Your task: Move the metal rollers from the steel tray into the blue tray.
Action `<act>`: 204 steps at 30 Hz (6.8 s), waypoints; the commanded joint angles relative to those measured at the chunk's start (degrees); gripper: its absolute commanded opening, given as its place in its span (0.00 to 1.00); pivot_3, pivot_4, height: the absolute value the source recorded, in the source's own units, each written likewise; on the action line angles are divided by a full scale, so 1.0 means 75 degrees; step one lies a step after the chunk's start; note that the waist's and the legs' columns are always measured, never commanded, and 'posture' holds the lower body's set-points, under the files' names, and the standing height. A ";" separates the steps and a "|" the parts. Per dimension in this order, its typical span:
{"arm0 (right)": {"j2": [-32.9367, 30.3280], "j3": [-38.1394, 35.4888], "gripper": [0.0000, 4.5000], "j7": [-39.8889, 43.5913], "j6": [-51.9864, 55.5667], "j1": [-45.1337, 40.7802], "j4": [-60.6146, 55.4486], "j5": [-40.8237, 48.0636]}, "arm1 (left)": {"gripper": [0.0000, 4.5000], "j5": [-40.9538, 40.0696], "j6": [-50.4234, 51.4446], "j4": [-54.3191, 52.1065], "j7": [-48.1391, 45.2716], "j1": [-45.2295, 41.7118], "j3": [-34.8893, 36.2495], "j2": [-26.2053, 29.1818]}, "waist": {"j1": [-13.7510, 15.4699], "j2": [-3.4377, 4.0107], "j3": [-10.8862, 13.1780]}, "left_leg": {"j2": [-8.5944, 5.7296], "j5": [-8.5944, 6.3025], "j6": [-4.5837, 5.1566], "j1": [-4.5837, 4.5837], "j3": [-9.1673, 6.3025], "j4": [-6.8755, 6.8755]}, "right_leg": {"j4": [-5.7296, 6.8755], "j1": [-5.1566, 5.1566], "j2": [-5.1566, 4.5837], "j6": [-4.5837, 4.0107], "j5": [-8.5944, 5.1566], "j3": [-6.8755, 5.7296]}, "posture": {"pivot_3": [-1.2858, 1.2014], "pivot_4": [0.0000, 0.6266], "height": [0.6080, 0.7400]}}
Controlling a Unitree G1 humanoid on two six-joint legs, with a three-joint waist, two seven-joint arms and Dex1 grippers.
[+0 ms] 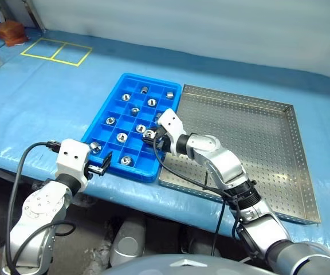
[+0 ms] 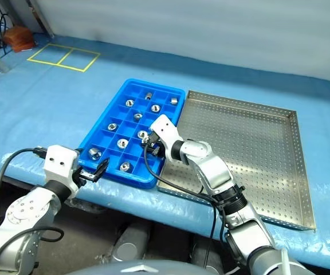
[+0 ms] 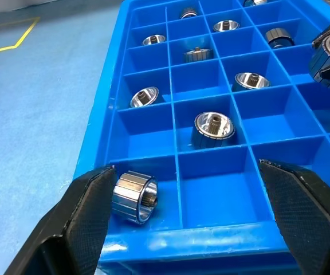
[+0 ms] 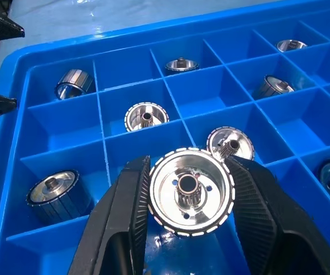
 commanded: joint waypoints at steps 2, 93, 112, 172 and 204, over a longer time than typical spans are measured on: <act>0.0030 -0.0136 0.38 0.0121 -0.0150 -0.0129 -0.0209 0.0055 | 0.97 -0.0003 -0.0049 -0.0273 0.0015 -0.0082 -0.0006 0.0029 | 0.0160 0.0000 0.0000 | 0.0000 0.0000 -0.0001 -0.0001 0.0001 -0.0003 | 0.0000 -0.0004 0.0000 -0.0001 -0.0001 0.0000 | 0.72 0.24 1.00; -0.2485 -0.2778 0.99 0.0083 -0.1223 0.2867 -0.2224 0.0166 | 0.97 0.0103 -0.1915 0.2615 -0.1273 -0.3012 -0.1519 0.0019 | -0.1444 -0.0002 0.0001 | 0.0001 0.0009 -0.0013 0.0014 0.0007 0.0020 | 0.0005 0.0028 -0.0001 0.0013 0.0008 0.0012 | 0.60 0.24 1.00; -0.2468 -0.2562 0.99 0.0150 -0.1249 0.2643 -0.2108 0.0166 | 0.97 0.0070 -0.1831 0.2428 -0.1240 -0.2853 -0.1372 0.0039 | -0.1451 -0.0002 0.0001 | -0.0004 0.0011 -0.0011 0.0012 0.0007 0.0025 | 0.0003 0.0030 -0.0001 0.0023 0.0015 0.0021 | 0.61 0.24 1.00; -0.2233 -0.2148 0.99 0.0312 -0.1861 0.2145 -0.1251 -0.0111 | 0.97 0.0077 -0.1857 0.2165 -0.1023 -0.2528 -0.1183 0.0178 | -0.1181 -0.0002 0.0001 | -0.0006 0.0017 -0.0002 0.0014 0.0007 0.0028 | 0.0005 0.0033 -0.0001 0.0026 0.0020 0.0024 | 0.63 0.24 1.00; -0.2191 -0.2102 0.99 0.0281 -0.1773 0.2030 -0.1221 -0.0202 | 0.97 0.0072 -0.1801 0.2045 -0.0850 -0.2406 -0.1172 0.0120 | -0.1130 -0.0002 0.0001 | -0.0006 0.0017 -0.0002 0.0014 0.0007 0.0028 | 0.0005 0.0033 -0.0001 0.0027 0.0021 0.0024 | 0.64 0.24 1.00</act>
